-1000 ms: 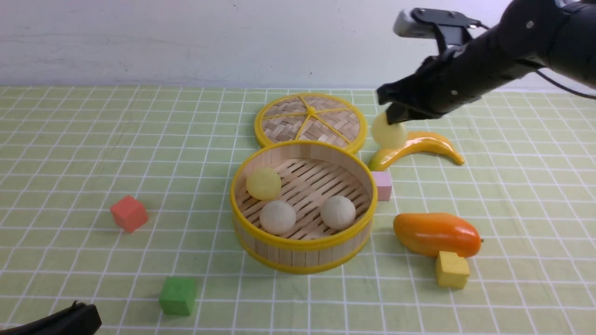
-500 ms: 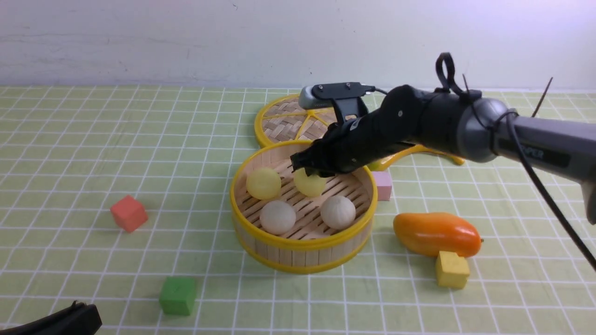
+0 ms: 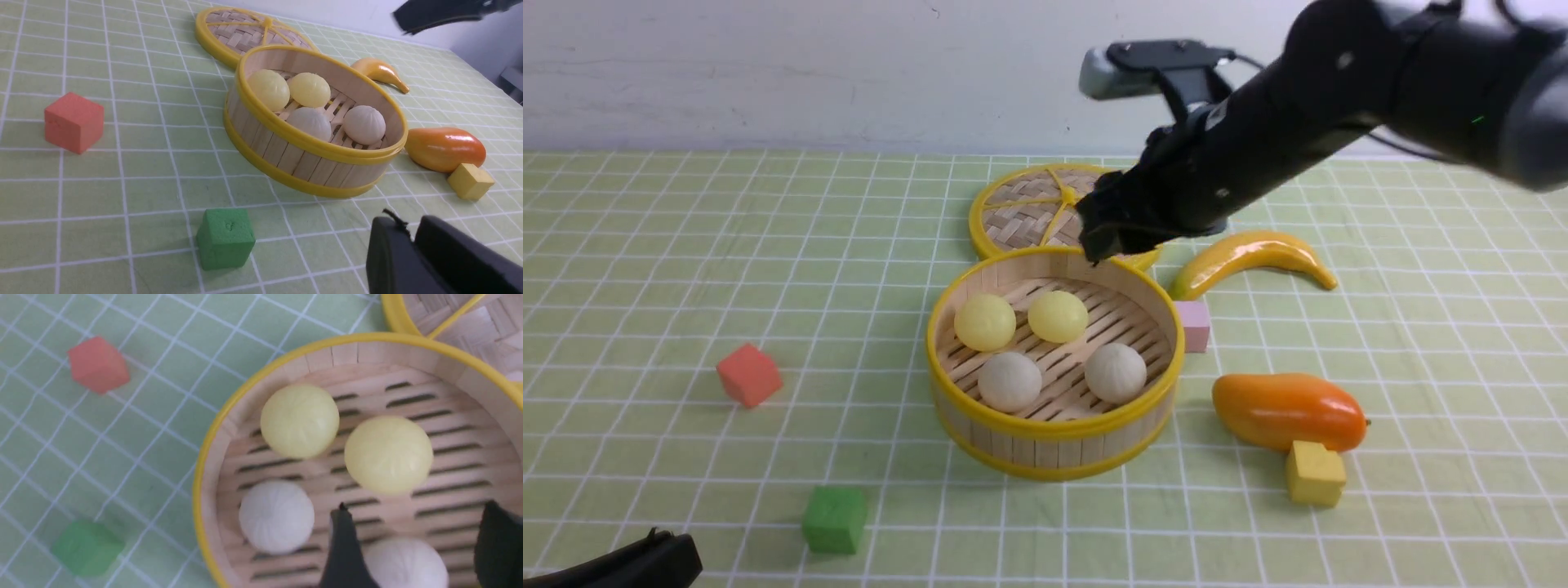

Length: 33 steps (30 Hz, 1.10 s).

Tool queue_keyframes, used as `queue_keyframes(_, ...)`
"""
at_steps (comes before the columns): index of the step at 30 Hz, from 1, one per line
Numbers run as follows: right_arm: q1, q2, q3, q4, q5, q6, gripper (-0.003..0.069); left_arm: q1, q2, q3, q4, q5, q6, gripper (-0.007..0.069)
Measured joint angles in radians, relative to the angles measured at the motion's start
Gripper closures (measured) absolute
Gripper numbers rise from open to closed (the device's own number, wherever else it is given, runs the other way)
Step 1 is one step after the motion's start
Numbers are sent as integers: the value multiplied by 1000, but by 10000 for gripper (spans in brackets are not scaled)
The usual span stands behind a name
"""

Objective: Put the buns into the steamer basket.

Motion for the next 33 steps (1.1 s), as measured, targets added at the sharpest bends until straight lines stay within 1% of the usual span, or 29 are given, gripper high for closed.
queue_keyframes(1, 1, -64, 0, -69, 105, 66, 344, 0, 0, 0, 0, 0, 0, 540)
queue_keyframes(2, 2, -106, 0, -113, 198, 114, 396, 0, 0, 0, 0, 0, 0, 538)
queue_keyframes(3, 2, -113, 0, -120, 198, 122, 405, 0, 0, 0, 0, 0, 0, 538)
queue_keyframes(4, 3, -154, 0, -158, 283, 169, 466, 0, 0, 0, 0, 0, 0, 535)
queue_keyframes(5, 3, -177, 5, -176, 330, 193, 500, 0, 0, 0, 0, 0, 0, 533)
queue_keyframes(8, 5, -261, 49, -199, 394, 235, 605, 0, 0, 0, 0, 0, 0, 533)
queue_keyframes(10, 6, -327, 98, -206, 401, 247, 653, 0, 0, 0, 0, 0, 0, 531)
queue_keyframes(12, 8, -387, 157, -215, 409, 260, 666, 0, 0, 0, 0, 0, 0, 529)
queue_keyframes(16, 8, -508, 248, -215, 416, 264, 669, 0, 0, 0, 0, 0, 0, 522)
queue_keyframes(24, 8, -608, 270, -214, 421, 264, 669, 0, 0, 0, 0, 0, 0, 515)
queue_keyframes(28, 8, -627, 285, -269, 416, 264, 668, 0, 0, 0, 0, 0, 0, 514)
queue_keyframes(30, -19, -696, 374, -299, 352, 253, 668, 0, 0, 0, 0, 0, 0, 511)
queue_keyframes(31, -47, -752, 467, -293, 266, 235, 668, 0, 0, 0, 0, 0, 0, 510)
queue_keyframes(32, -53, -763, 467, -292, 266, 232, 668, 0, 0, 0, 0, 0, 0, 510)
queue_keyframes(33, -118, -865, 625, -265, 117, 202, 668, 0, 0, 0, 0, 0, 0, 508)
